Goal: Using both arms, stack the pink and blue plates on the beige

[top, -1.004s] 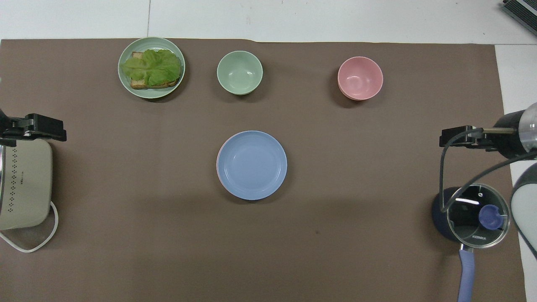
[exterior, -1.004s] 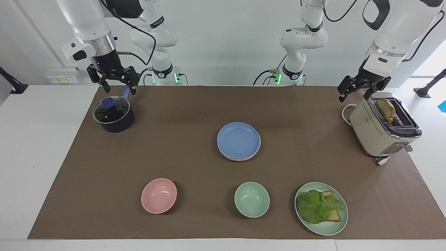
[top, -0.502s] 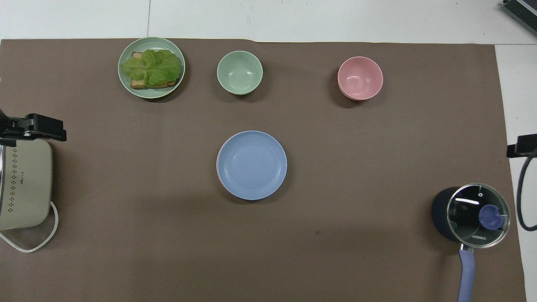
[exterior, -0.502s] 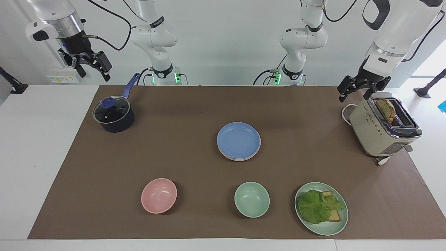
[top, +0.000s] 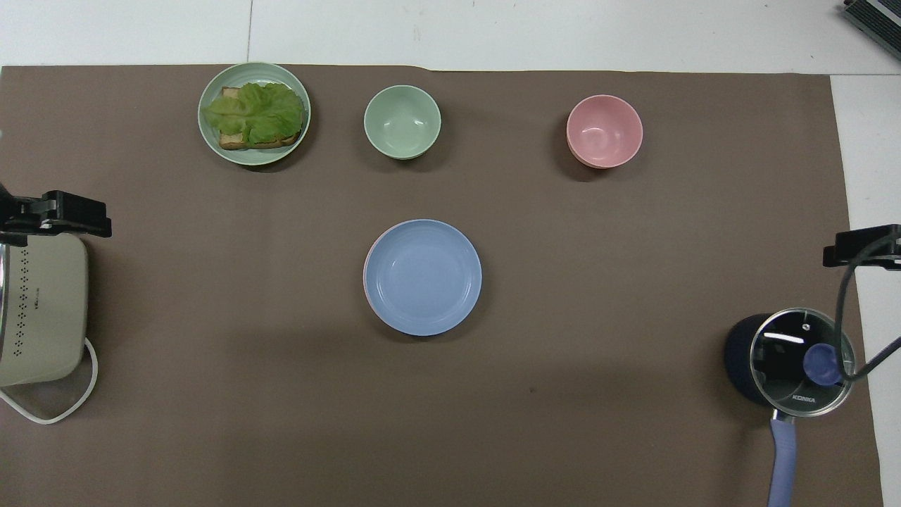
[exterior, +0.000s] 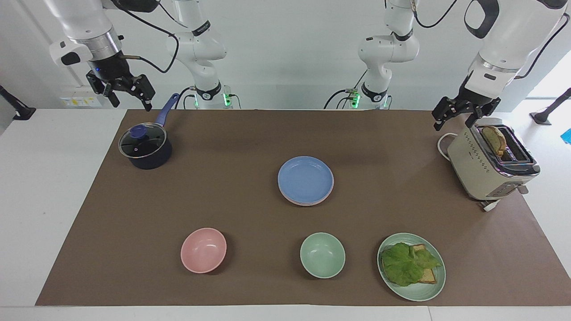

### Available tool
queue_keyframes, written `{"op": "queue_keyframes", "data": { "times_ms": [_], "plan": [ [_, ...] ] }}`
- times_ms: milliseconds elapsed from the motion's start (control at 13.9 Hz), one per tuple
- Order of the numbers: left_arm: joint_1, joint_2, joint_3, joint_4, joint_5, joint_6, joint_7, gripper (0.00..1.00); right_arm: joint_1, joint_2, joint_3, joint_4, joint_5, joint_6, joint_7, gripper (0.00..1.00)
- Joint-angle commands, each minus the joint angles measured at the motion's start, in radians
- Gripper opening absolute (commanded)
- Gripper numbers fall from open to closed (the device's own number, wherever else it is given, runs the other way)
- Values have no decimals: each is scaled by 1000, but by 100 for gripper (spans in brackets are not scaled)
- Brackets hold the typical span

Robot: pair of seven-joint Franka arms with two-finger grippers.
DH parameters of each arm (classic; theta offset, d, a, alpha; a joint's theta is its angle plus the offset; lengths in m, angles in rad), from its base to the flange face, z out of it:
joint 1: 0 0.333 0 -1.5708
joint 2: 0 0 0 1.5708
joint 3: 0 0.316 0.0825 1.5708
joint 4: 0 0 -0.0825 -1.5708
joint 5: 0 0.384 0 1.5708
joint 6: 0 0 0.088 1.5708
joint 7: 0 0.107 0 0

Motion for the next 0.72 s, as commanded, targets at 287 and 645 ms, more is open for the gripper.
{"op": "queue_keyframes", "data": {
  "times_ms": [287,645],
  "plan": [
    [12,-9,-7,5,13,-20,7,100,3,-4,3,-5,-18,12,13,100],
    [12,-9,-7,5,13,-20,7,100,3,2,3,15,-10,8,1,100]
  ]
}}
